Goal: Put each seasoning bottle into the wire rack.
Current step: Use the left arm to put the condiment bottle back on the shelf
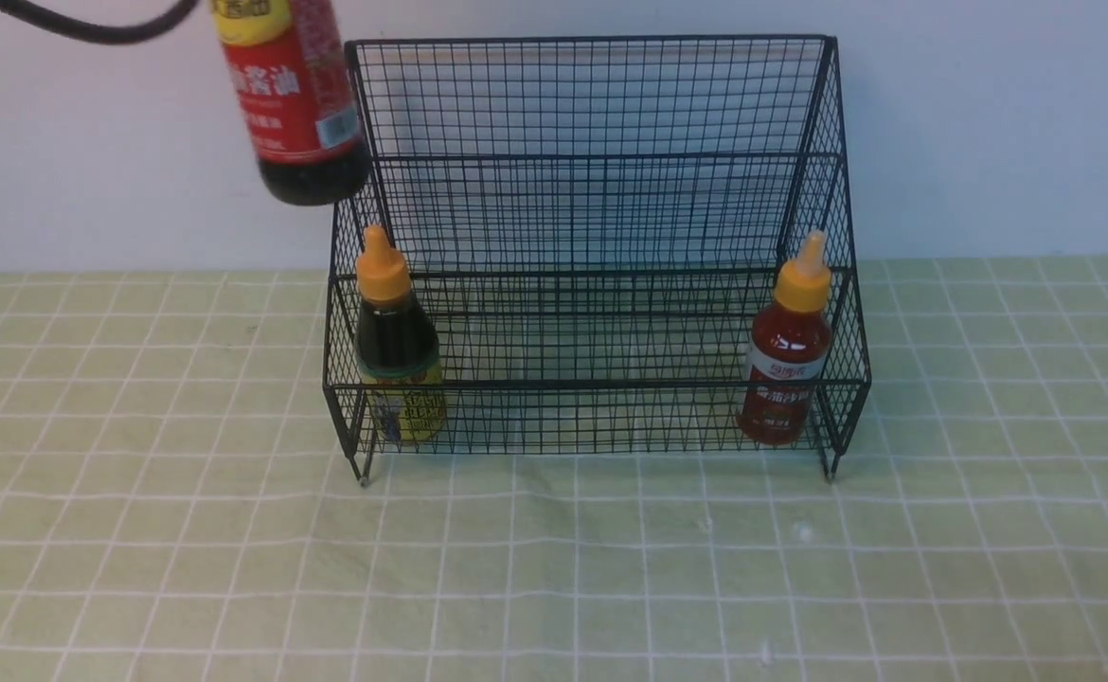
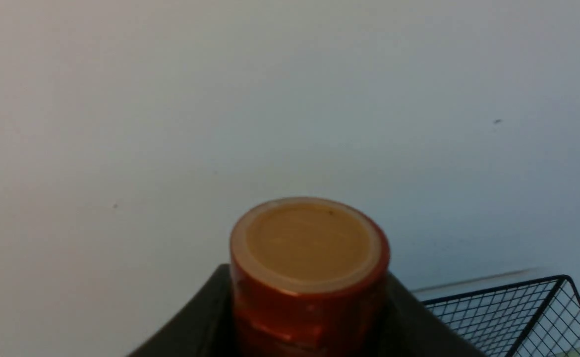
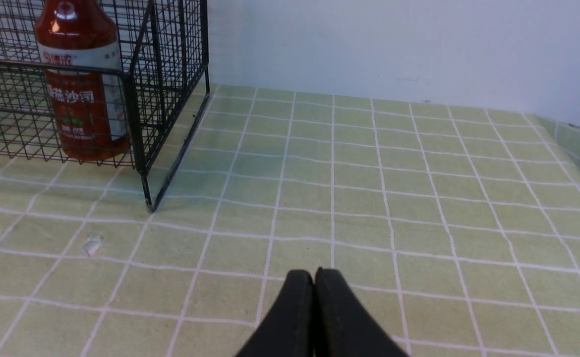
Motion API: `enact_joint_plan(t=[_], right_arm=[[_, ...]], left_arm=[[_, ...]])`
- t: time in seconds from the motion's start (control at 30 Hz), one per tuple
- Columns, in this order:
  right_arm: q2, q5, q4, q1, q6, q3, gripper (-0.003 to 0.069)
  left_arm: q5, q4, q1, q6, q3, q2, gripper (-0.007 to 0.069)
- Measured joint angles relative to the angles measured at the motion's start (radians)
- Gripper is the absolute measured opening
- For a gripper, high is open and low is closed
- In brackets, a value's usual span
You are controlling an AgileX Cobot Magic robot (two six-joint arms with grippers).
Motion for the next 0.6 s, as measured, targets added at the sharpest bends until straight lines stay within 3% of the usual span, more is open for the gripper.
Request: enact_joint_plan(t=[0.23, 0.6], right_arm=[[0.000, 0.000, 0.000, 0.000, 0.000, 0.000, -0.0015], [0.000, -0.001, 0.001, 0.000, 0.000, 0.000, -0.0015]], left_arm=[[-0.048, -0.003, -0.071, 0.008, 0.000, 0.076, 0.0273], [-0.131, -0.028, -0.079, 0.011, -0.022, 0.142, 0.0273]])
